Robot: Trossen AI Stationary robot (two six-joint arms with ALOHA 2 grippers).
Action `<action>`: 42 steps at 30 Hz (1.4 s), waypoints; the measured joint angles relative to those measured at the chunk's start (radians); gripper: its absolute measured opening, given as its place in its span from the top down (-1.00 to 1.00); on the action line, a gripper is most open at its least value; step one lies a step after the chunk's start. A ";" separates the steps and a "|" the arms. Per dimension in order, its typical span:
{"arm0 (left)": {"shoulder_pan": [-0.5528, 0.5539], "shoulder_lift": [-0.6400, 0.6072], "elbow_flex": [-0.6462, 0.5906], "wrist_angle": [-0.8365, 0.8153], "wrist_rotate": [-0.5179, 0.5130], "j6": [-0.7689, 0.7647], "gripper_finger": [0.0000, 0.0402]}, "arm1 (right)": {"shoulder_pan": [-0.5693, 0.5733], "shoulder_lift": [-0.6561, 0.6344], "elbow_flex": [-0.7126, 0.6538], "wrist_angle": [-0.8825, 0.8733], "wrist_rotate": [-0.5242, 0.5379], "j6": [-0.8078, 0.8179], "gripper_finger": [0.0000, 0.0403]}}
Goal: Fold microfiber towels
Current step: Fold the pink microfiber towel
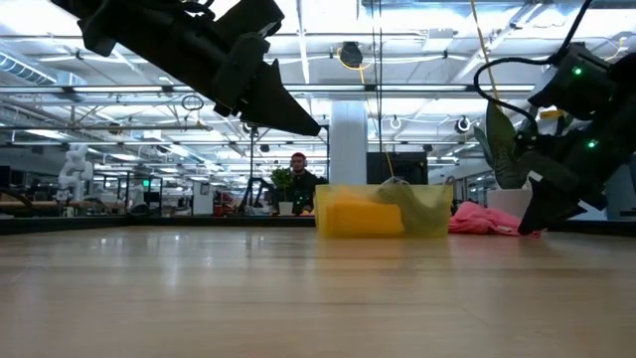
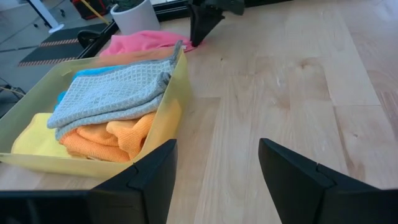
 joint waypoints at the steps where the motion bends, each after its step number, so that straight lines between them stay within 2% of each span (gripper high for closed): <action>1: 0.000 0.000 0.000 0.000 0.000 0.000 -0.13 | 0.014 0.000 0.007 -0.005 -0.006 0.002 0.96; 6: -0.001 0.000 0.000 0.000 0.000 -0.001 -0.13 | 0.131 0.002 0.060 -0.016 -0.084 0.075 0.98; 11: -0.019 0.000 0.000 0.002 0.000 0.003 -0.13 | 0.368 0.004 0.079 0.045 -0.130 0.225 0.99; 14: -0.030 0.000 0.000 0.004 0.001 0.004 -0.13 | 0.552 0.037 0.082 0.216 -0.079 0.285 0.99; 17: -0.037 0.000 0.000 0.014 0.001 0.004 -0.13 | 0.714 0.126 0.083 0.447 0.021 0.288 1.00; 21: -0.055 0.000 0.000 0.055 0.001 0.034 -0.13 | 0.830 0.310 0.087 0.751 0.109 0.217 1.00; 25: -0.095 0.000 0.000 0.128 0.001 0.119 -0.13 | 0.840 0.509 0.147 0.942 0.136 0.119 1.00; 29: -0.141 0.000 0.000 0.195 0.001 0.281 -0.13 | 0.808 0.659 0.248 1.012 0.134 -0.025 1.00; 34: -0.189 0.000 0.000 0.226 -0.012 0.456 -0.13 | 0.744 0.734 0.361 1.016 0.133 -0.266 0.99; 38: -0.203 0.000 0.000 0.236 -0.044 0.506 -0.13 | 0.692 0.760 0.408 1.027 0.133 -0.408 0.98; 42: -0.201 0.000 0.000 0.237 -0.051 0.520 -0.13 | 0.646 0.810 0.408 1.097 0.130 -0.470 0.98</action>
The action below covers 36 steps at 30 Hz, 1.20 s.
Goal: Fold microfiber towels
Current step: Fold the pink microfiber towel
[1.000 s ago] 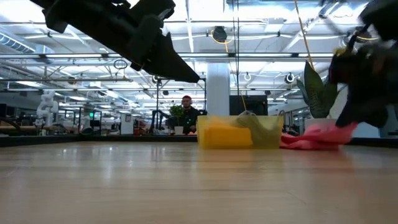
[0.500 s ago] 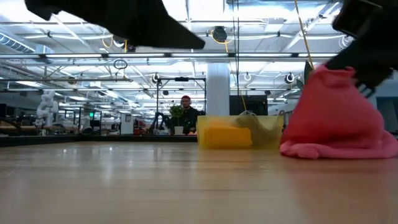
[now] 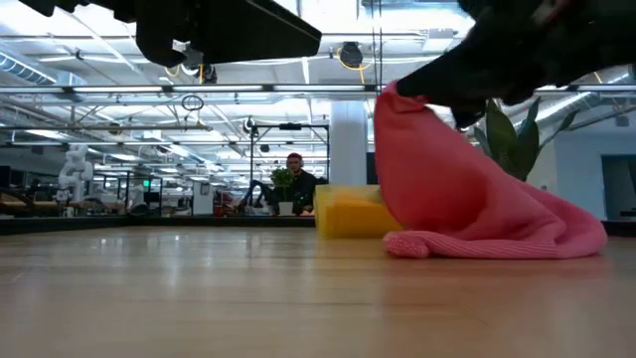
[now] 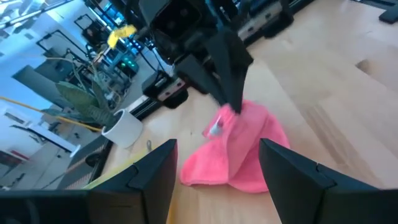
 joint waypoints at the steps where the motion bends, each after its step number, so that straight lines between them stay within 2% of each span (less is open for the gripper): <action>1: 0.003 0.000 0.000 0.002 0.000 0.009 -0.13 | -0.011 0.018 0.000 0.030 0.000 -0.020 0.98; 4: 0.010 0.000 0.000 0.006 0.009 0.010 -0.13 | -0.039 0.088 0.000 0.134 0.001 -0.080 0.96; 6: 0.022 0.000 0.000 -0.001 0.058 -0.009 -0.13 | -0.052 0.132 0.000 0.201 -0.010 -0.109 0.93; 9: 0.034 0.007 0.000 -0.025 0.092 0.007 -0.13 | -0.068 0.160 0.000 0.223 -0.091 -0.095 0.83; 13: 0.049 0.043 0.000 -0.023 0.123 0.020 -0.13 | -0.075 0.164 0.000 0.182 -0.220 0.006 0.65; 18: 0.060 0.095 0.001 0.043 0.226 0.006 -0.13 | -0.059 0.124 0.000 0.171 -0.381 0.002 0.42; 21: 0.060 0.114 0.001 0.082 0.278 0.011 -0.13 | -0.034 0.082 0.000 0.152 -0.419 0.015 0.34; 25: 0.069 0.121 0.001 0.102 0.367 -0.018 -0.13 | 0.029 0.036 0.000 0.102 -0.419 0.011 0.33; 29: 0.071 0.122 0.001 0.090 0.374 -0.060 -0.13 | 0.066 0.005 0.000 0.027 -0.410 0.010 0.36; 31: 0.078 0.122 0.001 0.065 0.377 -0.101 -0.13 | 0.070 -0.003 0.000 -0.028 -0.342 0.016 0.37; 33: 0.092 0.122 0.001 0.051 0.383 -0.176 -0.13 | 0.070 -0.012 0.000 -0.097 -0.227 0.018 0.38; 36: 0.131 0.122 0.001 0.043 0.441 -0.318 -0.13 | 0.057 -0.015 0.000 -0.202 -0.084 0.090 0.40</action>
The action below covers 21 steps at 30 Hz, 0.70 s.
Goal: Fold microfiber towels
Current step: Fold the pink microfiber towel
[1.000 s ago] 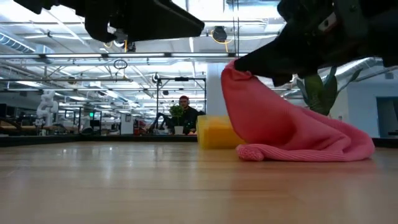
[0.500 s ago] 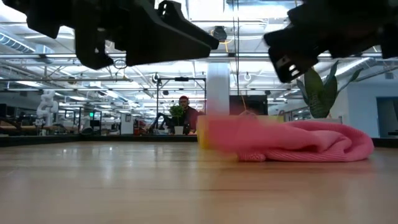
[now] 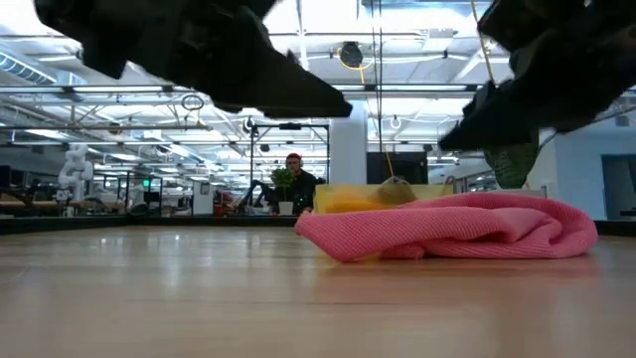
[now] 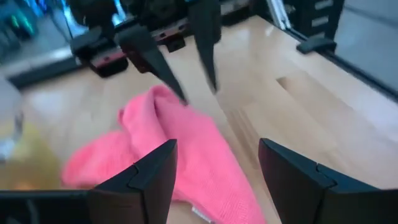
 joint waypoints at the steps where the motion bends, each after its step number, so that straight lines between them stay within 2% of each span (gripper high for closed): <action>1: 0.012 0.000 0.000 -0.005 0.014 -0.041 -0.13 | -0.003 0.001 0.000 -0.029 0.018 0.022 0.41; 7: 0.082 0.003 0.000 -0.140 0.142 -0.274 -0.13 | -0.009 0.001 0.000 -0.074 0.029 0.050 0.41; 15: 0.116 0.140 0.000 -0.149 0.223 -0.560 -0.13 | -0.019 0.001 0.000 -0.013 0.030 -0.018 0.41; 18: 0.107 0.184 0.001 -0.070 0.262 -0.584 -0.13 | -0.020 0.001 0.000 -0.009 0.030 -0.026 0.41; 21: 0.100 0.197 0.000 -0.002 0.357 -0.572 -0.13 | -0.019 0.001 0.000 -0.009 0.030 -0.028 0.41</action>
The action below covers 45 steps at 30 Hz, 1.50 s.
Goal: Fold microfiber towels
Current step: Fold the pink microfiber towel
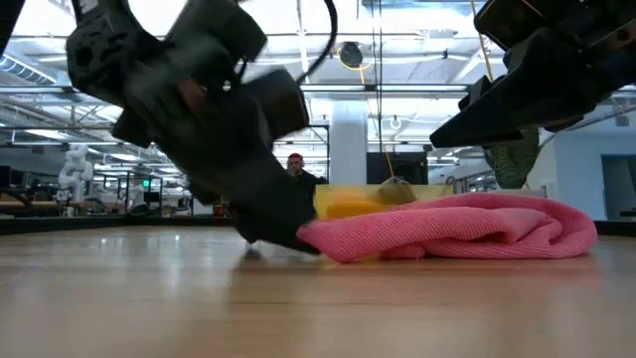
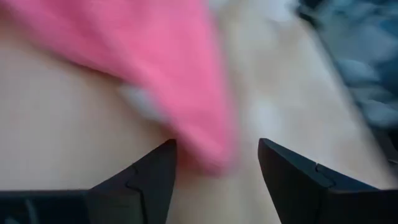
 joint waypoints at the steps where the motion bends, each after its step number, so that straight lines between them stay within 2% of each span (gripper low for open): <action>1: -0.002 -0.001 -0.001 0.012 0.040 -0.003 -0.13 | 0.000 0.000 0.000 0.000 0.000 -0.001 0.41; 4: -0.020 -0.017 0.000 0.066 0.079 -0.011 -0.13 | 0.000 0.000 0.000 0.002 0.000 -0.008 0.41; 8: -0.053 -0.013 -0.001 0.057 -0.003 -0.011 -0.13 | -0.001 0.000 0.000 0.007 0.000 -0.015 0.41; 14: -0.078 -0.014 -0.001 0.063 -0.184 -0.032 -0.13 | -0.001 0.000 0.000 0.010 0.000 -0.023 0.41; 19: -0.073 -0.014 -0.001 0.065 -0.190 -0.021 -0.11 | -0.001 0.000 0.000 0.009 0.000 -0.023 0.41; 22: -0.073 -0.014 -0.001 0.062 -0.184 -0.003 0.06 | -0.001 0.000 0.000 0.018 0.000 -0.026 0.41; 25: -0.076 -0.014 -0.001 0.069 -0.183 0.038 0.39 | 0.003 0.000 0.000 0.048 0.000 -0.031 0.41; 28: -0.076 -0.016 -0.001 0.072 -0.173 0.108 0.81 | 0.016 0.000 0.000 0.056 0.000 -0.058 0.41; 30: -0.076 -0.032 -0.001 0.071 -0.161 0.131 0.94 | 0.025 0.000 0.007 0.054 0.000 -0.081 0.41; 33: -0.072 -0.118 -0.001 0.035 -0.153 0.175 0.95 | 0.044 -0.015 0.026 0.019 0.000 -0.113 0.41; 35: -0.070 -0.207 0.000 -0.051 -0.159 0.207 0.97 | 0.056 -0.037 0.042 -0.026 0.000 -0.111 0.41; 39: -0.089 -0.403 0.000 -0.209 -0.272 0.280 0.98 | 0.083 -0.084 0.064 -0.081 0.002 -0.103 0.41; 41: -0.103 -0.493 0.005 -0.248 -0.288 0.353 0.98 | 0.097 -0.098 0.065 -0.082 0.003 -0.102 0.41; 45: -0.097 -0.609 0.115 -0.419 -0.292 0.477 0.98 | 0.110 -0.107 0.064 -0.083 0.003 -0.102 0.41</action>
